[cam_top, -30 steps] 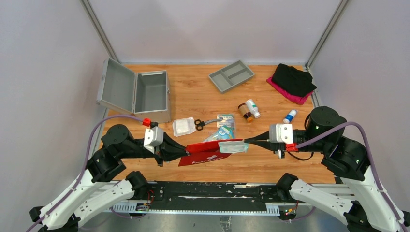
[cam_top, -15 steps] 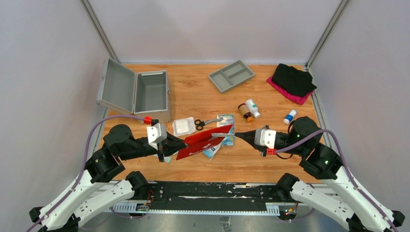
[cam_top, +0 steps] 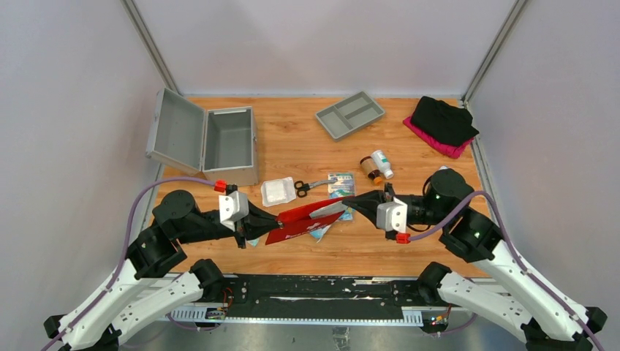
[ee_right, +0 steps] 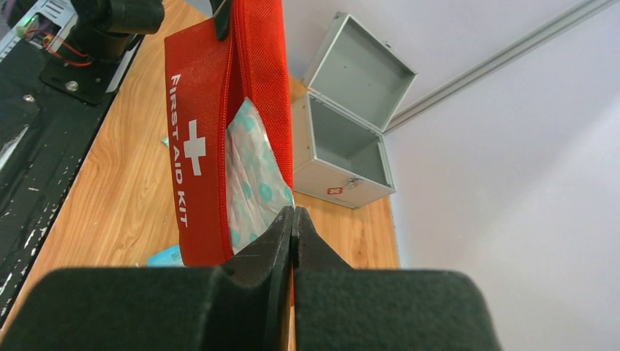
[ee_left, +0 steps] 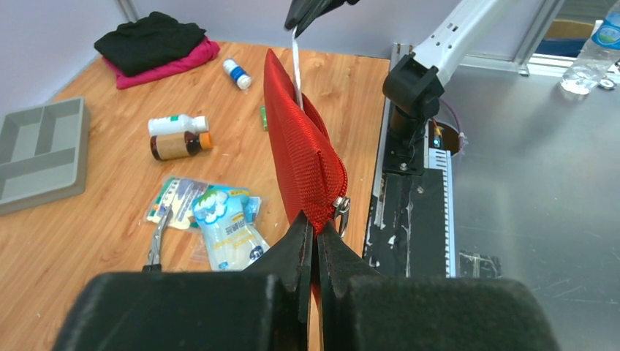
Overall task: Organize the medicine kit
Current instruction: Place the medical item at the medicine pouch.
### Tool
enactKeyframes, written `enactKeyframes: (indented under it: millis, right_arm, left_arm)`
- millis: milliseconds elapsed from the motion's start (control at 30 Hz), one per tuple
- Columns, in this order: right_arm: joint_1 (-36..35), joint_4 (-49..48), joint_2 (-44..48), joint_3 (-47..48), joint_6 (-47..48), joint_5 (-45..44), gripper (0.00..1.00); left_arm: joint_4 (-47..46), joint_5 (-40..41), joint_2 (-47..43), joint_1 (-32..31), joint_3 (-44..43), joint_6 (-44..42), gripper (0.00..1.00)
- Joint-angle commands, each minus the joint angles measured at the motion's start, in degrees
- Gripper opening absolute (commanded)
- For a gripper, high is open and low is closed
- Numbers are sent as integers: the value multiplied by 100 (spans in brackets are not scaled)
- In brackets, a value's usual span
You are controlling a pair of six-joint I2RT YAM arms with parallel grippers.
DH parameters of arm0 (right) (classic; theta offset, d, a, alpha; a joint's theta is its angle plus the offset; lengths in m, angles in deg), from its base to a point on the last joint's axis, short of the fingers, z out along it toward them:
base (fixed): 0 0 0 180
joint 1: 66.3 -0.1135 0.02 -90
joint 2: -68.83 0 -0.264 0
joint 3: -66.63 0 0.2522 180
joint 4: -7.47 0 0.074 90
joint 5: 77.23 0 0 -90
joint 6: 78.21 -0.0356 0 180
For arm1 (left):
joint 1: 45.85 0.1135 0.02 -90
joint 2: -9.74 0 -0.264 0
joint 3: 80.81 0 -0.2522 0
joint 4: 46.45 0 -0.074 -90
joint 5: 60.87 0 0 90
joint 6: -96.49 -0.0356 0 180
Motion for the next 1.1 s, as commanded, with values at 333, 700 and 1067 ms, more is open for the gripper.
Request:
enactKeyframes:
  millis: [333, 700, 1067]
  right_arm:
    - [52, -846, -448, -121, -484, 1128, 0]
    - [17, -1779, -588, -483, -1360, 743, 0]
    - [8, -743, -824, -292, -1048, -36, 13]
  left_arm:
    - [-272, -41, -107, 22, -45, -8, 0]
    - [-477, 231, -260, 22, 76, 90, 0]
    - [-458, 262, -388, 23, 112, 31, 0]
